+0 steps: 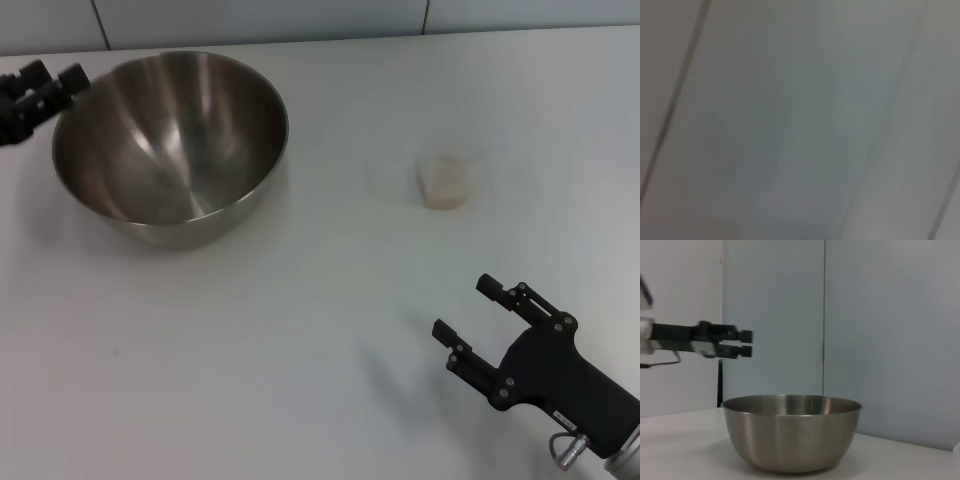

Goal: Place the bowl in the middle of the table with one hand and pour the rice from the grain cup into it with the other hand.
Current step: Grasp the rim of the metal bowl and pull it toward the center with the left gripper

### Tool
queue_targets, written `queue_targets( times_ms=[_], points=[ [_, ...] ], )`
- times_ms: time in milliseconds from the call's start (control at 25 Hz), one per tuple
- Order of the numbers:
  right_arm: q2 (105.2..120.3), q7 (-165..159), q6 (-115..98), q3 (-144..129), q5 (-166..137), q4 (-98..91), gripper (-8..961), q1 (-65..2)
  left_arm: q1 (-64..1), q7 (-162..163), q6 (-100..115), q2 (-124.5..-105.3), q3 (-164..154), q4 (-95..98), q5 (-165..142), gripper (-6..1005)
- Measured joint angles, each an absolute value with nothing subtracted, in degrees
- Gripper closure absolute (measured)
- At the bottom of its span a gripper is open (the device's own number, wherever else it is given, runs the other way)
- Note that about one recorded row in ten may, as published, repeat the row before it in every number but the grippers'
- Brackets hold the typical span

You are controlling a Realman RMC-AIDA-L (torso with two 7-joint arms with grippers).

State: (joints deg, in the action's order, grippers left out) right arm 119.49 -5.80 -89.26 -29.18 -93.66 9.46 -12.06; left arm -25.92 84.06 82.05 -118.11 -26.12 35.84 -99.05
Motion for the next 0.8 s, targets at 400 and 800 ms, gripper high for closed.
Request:
queue_targets(
  times_ms=[400, 800],
  points=[
    [119.61, -5.8, -89.24, -28.6, -93.58, 9.46, 253, -12.97, -28.56, 102.99, 61.99, -118.13, -38.07, 43.24, -104.92, 258],
    [119.57, -5.8, -88.81, -27.78, -93.58, 9.39, 254, -13.83, -28.77, 112.8, 56.14, -118.17, -43.77, 46.56, -113.79, 259]
  ],
)
